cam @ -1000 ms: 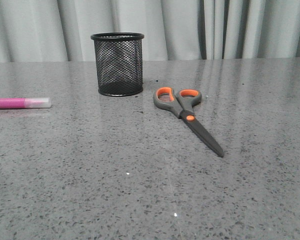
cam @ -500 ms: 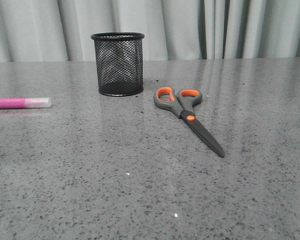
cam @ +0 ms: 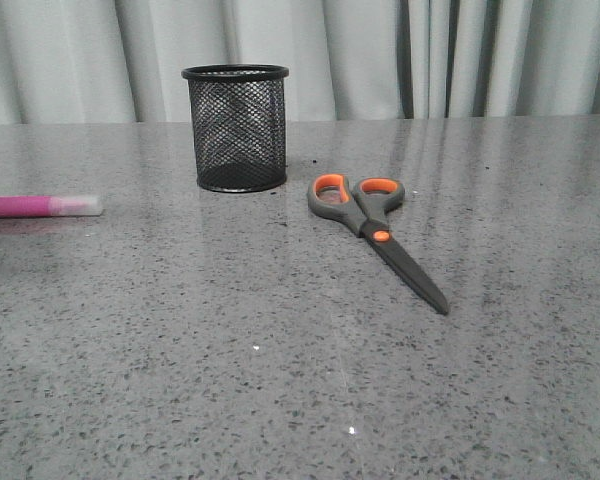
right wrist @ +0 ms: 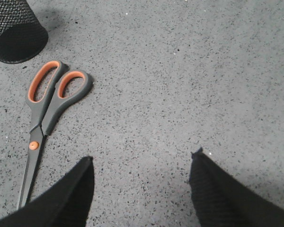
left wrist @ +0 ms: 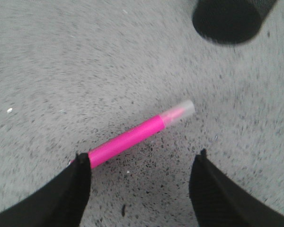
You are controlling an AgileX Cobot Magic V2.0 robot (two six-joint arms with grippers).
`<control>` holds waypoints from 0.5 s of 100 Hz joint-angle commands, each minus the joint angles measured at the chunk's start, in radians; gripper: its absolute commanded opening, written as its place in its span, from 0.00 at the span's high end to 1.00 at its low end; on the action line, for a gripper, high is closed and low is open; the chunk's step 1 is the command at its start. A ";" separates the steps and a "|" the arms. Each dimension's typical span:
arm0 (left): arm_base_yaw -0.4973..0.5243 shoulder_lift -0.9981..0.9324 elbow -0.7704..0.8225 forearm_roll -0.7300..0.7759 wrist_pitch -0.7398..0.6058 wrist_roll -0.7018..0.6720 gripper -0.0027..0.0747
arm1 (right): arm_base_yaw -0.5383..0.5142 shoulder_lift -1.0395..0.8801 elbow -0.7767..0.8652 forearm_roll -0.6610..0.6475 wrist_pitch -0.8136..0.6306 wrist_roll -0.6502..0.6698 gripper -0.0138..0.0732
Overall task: Put pen and scissors into bin
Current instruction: 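Lower the left gripper onto the pink highlighter and grasp it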
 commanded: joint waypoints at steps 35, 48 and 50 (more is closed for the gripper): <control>-0.010 0.366 -0.373 -0.011 0.322 0.554 0.42 | -0.005 -0.006 -0.037 0.000 -0.051 -0.019 0.38; -0.010 0.436 -0.429 0.030 0.383 0.658 0.42 | -0.005 -0.006 -0.037 0.000 -0.051 -0.019 0.38; -0.010 0.445 -0.431 0.039 0.383 0.665 0.42 | -0.005 -0.006 -0.037 0.000 -0.051 -0.019 0.38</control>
